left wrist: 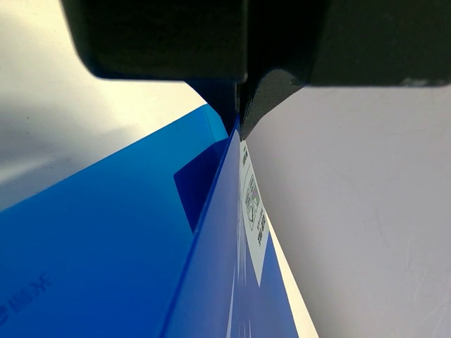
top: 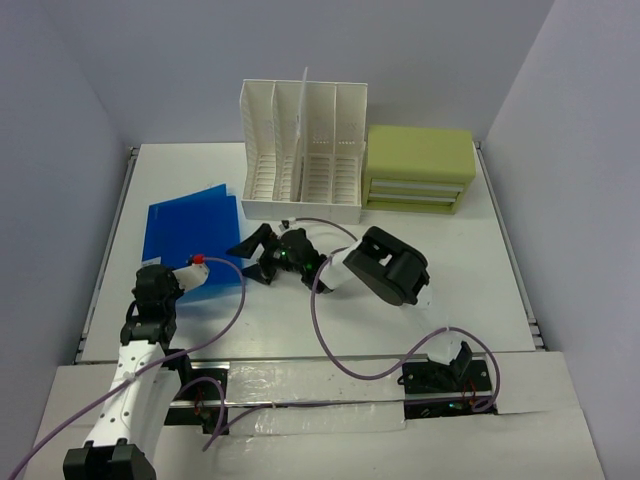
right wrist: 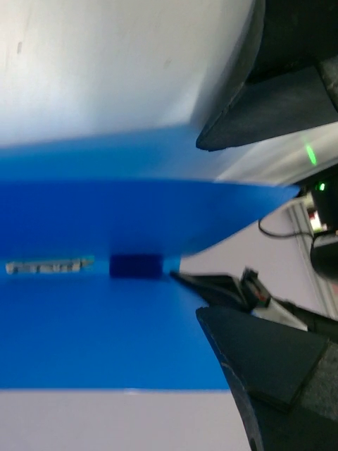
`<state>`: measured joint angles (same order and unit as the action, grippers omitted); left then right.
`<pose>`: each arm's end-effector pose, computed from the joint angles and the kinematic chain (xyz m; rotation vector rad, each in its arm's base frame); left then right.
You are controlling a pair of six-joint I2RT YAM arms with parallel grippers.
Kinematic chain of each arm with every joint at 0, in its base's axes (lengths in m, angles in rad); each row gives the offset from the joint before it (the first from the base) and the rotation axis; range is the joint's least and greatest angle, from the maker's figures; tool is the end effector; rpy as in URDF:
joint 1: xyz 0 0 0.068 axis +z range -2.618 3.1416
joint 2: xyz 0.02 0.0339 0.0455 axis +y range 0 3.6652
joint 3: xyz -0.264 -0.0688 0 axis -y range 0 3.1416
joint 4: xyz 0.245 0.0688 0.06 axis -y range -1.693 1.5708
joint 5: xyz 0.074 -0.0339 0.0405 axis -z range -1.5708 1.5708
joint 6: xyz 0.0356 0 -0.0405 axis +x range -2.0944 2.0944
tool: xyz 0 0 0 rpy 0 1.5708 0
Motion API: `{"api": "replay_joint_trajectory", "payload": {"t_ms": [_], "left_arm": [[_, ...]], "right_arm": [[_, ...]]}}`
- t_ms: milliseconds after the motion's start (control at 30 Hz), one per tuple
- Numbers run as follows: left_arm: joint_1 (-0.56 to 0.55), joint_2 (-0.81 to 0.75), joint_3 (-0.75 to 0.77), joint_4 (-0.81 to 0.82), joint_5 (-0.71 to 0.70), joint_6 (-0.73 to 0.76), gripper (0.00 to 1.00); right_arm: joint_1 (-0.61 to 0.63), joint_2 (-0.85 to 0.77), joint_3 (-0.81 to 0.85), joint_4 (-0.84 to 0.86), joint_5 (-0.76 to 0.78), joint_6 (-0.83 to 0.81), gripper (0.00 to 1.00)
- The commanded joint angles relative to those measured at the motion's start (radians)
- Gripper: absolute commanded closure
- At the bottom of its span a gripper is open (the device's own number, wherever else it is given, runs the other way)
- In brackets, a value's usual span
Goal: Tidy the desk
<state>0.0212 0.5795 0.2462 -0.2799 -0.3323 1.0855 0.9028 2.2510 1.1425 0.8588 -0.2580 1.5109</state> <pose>0.1380 0.0145 0.1727 1.0000 2.0950 0.9609 0.2741 0.3621 0.0994 0.4646 2.2503 1.7655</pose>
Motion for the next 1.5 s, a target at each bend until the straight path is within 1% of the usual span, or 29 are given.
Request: {"api": "replay_joint_trajectory", "payload": {"t_ms": [0, 100, 167, 367, 467, 533, 633, 667, 733, 800, 933, 1167, 1200, 1267, 1333, 1467], "left_arm": [[0.002, -0.014, 0.023, -0.015, 0.003, -0.008, 1.00], [0.002, -0.015, 0.020, -0.018, 0.008, -0.013, 1.00], [0.002, -0.016, 0.014, -0.022, 0.011, -0.017, 1.00], [0.002, -0.017, -0.007, -0.024, 0.018, -0.021, 1.00], [0.002, -0.021, -0.011, -0.048, 0.026, -0.021, 1.00], [0.002, -0.024, -0.006, -0.079, 0.047, -0.026, 0.98], [0.002, -0.024, 0.010, -0.122, 0.072, -0.035, 0.89], [0.002, -0.024, 0.011, -0.125, 0.075, -0.036, 0.89], [0.002, -0.024, 0.016, -0.145, 0.081, -0.035, 0.81], [0.002, -0.024, 0.015, -0.160, 0.084, -0.032, 0.75], [0.002, -0.029, 0.013, -0.178, 0.084, -0.032, 0.71], [0.002, -0.026, 0.082, -0.242, 0.134, -0.070, 0.63], [0.002, -0.024, 0.085, -0.234, 0.133, -0.086, 0.62], [0.002, -0.012, 0.107, -0.200, 0.128, -0.136, 0.56], [0.003, 0.025, 0.163, -0.196, 0.148, -0.207, 0.52], [0.031, 0.127, 0.288, -0.249, 0.219, -0.354, 0.50]], "right_arm": [[0.002, 0.067, 0.039, 0.221, -0.030, 0.113, 0.07], [0.004, 0.114, 0.024, 0.391, -0.035, 0.183, 0.13], [0.003, 0.137, 0.010, 0.493, -0.016, 0.212, 0.14], [0.002, 0.146, 0.034, 0.546, -0.024, 0.190, 0.09], [-0.001, 0.133, 0.017, 0.540, -0.007, 0.176, 0.08], [-0.001, 0.135, 0.021, 0.536, -0.005, 0.179, 0.08], [-0.001, 0.157, 0.033, 0.536, -0.009, 0.203, 0.07], [-0.001, 0.162, 0.033, 0.539, -0.006, 0.211, 0.07], [-0.002, 0.172, 0.020, 0.552, 0.011, 0.225, 0.07], [-0.004, 0.180, 0.019, 0.551, 0.013, 0.227, 0.07], [-0.004, 0.189, 0.017, 0.555, 0.013, 0.237, 0.07], [-0.007, 0.194, 0.006, 0.571, 0.018, 0.239, 0.07], [-0.007, 0.197, 0.020, 0.561, 0.014, 0.242, 0.07], [-0.007, 0.202, 0.037, 0.542, 0.010, 0.241, 0.07], [-0.005, 0.199, 0.043, 0.501, 0.012, 0.229, 0.08], [-0.008, 0.169, 0.047, 0.357, 0.023, 0.172, 0.12]]}}
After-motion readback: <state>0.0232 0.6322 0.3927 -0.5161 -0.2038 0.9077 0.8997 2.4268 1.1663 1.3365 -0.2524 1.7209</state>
